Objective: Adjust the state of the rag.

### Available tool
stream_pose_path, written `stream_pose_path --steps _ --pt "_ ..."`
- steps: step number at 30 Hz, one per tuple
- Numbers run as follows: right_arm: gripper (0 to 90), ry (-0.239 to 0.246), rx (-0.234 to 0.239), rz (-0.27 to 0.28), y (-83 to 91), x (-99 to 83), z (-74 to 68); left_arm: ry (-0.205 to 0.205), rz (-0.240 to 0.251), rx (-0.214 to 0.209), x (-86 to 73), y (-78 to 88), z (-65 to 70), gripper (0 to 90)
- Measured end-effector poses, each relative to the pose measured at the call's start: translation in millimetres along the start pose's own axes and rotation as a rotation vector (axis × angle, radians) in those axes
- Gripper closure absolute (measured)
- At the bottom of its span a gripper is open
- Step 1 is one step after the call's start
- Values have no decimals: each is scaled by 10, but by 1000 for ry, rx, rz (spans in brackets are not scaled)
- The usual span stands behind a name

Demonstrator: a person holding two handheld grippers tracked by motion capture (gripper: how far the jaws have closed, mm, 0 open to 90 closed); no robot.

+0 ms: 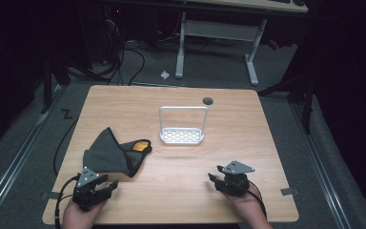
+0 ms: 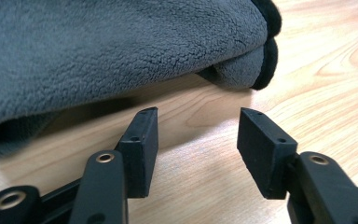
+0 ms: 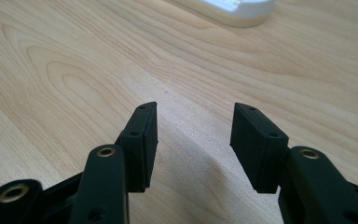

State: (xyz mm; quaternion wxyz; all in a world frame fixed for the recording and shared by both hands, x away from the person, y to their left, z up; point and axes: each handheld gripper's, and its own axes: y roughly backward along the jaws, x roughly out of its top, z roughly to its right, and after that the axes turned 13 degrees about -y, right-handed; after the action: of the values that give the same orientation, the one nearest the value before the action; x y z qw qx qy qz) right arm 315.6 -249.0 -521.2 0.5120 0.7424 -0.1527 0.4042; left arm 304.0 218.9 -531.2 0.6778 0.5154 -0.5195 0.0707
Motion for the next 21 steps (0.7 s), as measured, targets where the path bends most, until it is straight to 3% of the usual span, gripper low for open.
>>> stream_pose_path --steps 4,7,10,14,21 --pt "470 -53 26 9 27 -3 83 20 11 -15 -4 24 -29 481" --pt "442 -49 19 18 45 -7 100 56 14 -48 -14 15 -72 458" --pt "402 -38 -13 34 71 -4 101 53 14 -48 -9 33 -74 451" --pt "399 -55 -4 44 80 16 112 24 32 -18 21 116 -53 437" --pt "415 -66 9 41 77 -5 128 43 81 -17 77 212 -66 442"
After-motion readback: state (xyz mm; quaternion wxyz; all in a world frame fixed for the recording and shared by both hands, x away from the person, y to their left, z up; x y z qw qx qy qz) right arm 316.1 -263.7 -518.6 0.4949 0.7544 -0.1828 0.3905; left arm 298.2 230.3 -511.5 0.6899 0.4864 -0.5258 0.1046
